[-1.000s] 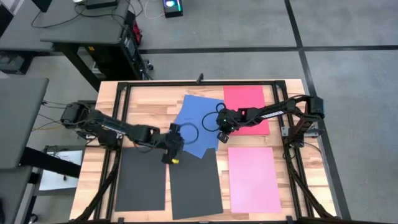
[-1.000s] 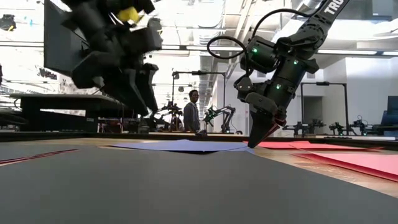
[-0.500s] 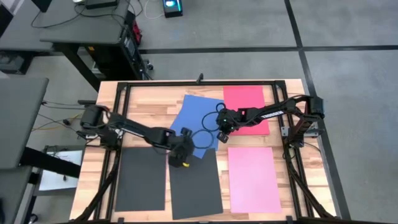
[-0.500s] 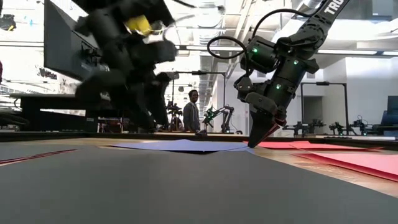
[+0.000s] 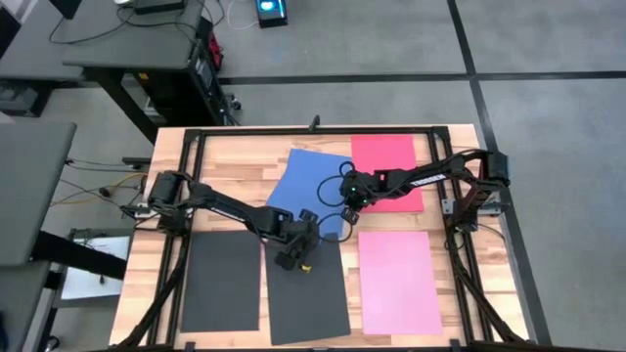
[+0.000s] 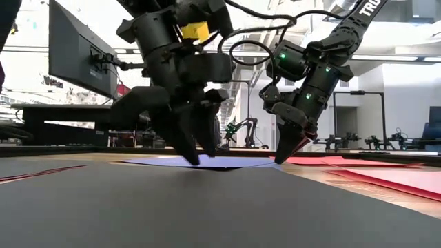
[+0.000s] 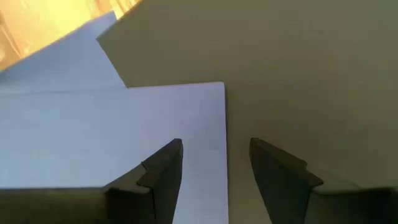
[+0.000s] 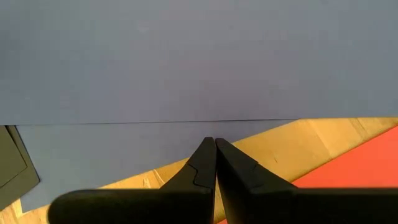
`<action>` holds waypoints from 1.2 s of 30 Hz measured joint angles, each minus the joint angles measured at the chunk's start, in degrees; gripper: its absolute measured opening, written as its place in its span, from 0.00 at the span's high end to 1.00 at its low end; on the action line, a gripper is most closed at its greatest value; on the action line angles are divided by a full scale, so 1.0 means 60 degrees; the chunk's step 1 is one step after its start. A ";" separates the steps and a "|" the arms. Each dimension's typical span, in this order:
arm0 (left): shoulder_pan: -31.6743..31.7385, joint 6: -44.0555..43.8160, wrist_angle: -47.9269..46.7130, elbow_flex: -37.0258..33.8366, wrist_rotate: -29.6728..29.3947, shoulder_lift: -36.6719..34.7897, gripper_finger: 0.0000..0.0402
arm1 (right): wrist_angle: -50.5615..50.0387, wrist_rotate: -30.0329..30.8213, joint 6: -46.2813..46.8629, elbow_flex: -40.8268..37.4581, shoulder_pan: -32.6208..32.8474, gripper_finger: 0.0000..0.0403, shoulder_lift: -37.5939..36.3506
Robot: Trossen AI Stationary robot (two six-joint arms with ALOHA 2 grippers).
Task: Organize paper
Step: Stack the blue paper on top of the blue paper
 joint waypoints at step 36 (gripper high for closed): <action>0.0412 0.0312 0.1633 0.0016 0.0117 0.0325 0.58 | 0.0047 0.0004 -0.0004 0.0000 0.0004 1.00 0.0004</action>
